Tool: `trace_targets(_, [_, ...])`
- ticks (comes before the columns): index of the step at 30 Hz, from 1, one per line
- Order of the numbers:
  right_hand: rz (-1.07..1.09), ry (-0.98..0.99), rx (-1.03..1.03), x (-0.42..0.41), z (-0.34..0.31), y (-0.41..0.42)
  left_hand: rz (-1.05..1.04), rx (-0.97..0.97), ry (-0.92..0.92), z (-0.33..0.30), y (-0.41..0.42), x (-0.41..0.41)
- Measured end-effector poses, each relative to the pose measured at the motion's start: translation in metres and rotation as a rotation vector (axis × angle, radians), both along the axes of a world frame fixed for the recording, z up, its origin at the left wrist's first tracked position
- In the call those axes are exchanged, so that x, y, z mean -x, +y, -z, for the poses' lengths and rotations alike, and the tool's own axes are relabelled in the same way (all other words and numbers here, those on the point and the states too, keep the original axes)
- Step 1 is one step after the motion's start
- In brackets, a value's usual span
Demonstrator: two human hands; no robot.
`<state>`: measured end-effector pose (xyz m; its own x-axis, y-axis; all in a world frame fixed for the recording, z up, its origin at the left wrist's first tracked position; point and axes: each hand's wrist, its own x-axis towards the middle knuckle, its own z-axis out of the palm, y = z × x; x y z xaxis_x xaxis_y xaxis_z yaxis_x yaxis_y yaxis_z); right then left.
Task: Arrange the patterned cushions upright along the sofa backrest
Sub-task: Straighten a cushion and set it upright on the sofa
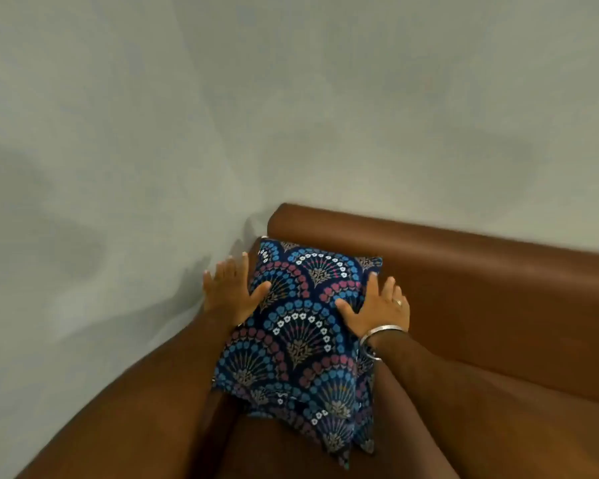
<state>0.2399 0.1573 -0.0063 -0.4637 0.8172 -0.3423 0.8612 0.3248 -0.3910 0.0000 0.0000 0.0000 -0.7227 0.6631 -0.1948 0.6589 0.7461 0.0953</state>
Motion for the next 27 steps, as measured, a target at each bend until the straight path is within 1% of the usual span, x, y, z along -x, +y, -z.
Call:
trace_targets(1, [0.201, 0.059, 0.210, 0.010, 0.016, -0.001, -0.116, -0.066, -0.158, 0.012, -0.001, 0.011])
trace_targets(2, [0.370, 0.113, 0.339, 0.018, 0.029, -0.001, -0.190, -0.142, -0.283, 0.020, -0.001, 0.021])
trace_targets(3, [0.528, 0.215, 0.554, 0.024, 0.043, -0.004, -0.268, -0.217, -0.437, 0.033, -0.001, 0.028])
trace_targets(4, [0.633, 0.310, 0.765, 0.027, 0.053, -0.004, -0.344, -0.253, -0.606, 0.041, 0.000, 0.033])
trace_targets(5, [0.694, 0.406, 0.914, 0.030, 0.064, -0.005, -0.405, -0.282, -0.725, 0.050, 0.001, 0.035])
trace_targets(6, [0.740, 0.485, 1.013, 0.030, 0.067, -0.007, -0.451, -0.285, -0.822, 0.056, 0.001, 0.034])
trace_targets(8, [0.749, 0.568, 1.059, 0.025, 0.071, -0.006, -0.521, -0.340, -0.914, 0.062, -0.005, 0.024])
trace_targets(10, [0.720, 0.603, 1.103, 0.011, 0.076, -0.006, -0.537, -0.433, -0.931, 0.058, -0.011, 0.008])
trace_targets(12, [0.690, 0.652, 1.153, -0.009, 0.073, -0.004, -0.478, -0.516, -0.914, 0.043, -0.012, -0.013])
trace_targets(14, [0.687, 0.741, 1.186, -0.039, 0.069, 0.002, -0.404, -0.550, -0.891, 0.019, -0.001, -0.043])
trace_targets(16, [0.719, 0.828, 1.180, -0.084, 0.061, 0.016, -0.354, -0.574, -0.913, -0.004, 0.022, -0.086])
trace_targets(18, [0.792, 0.903, 1.144, -0.145, 0.059, 0.039, -0.283, -0.603, -0.949, -0.013, 0.055, -0.141])
trace_targets(20, [0.853, 0.933, 1.070, -0.220, 0.063, 0.067, -0.196, -0.620, -0.988, -0.004, 0.094, -0.210])
trace_targets(22, [0.889, 0.931, 1.006, -0.302, 0.073, 0.098, -0.118, -0.610, -1.054, 0.024, 0.133, -0.284])
trace_targets(24, [0.950, 0.888, 0.959, -0.383, 0.087, 0.130, -0.077, -0.570, -1.170, 0.060, 0.171, -0.359])
trace_targets(27, [1.086, 0.829, 0.859, -0.501, 0.117, 0.185, -0.102, -0.509, -1.322, 0.118, 0.233, -0.472])
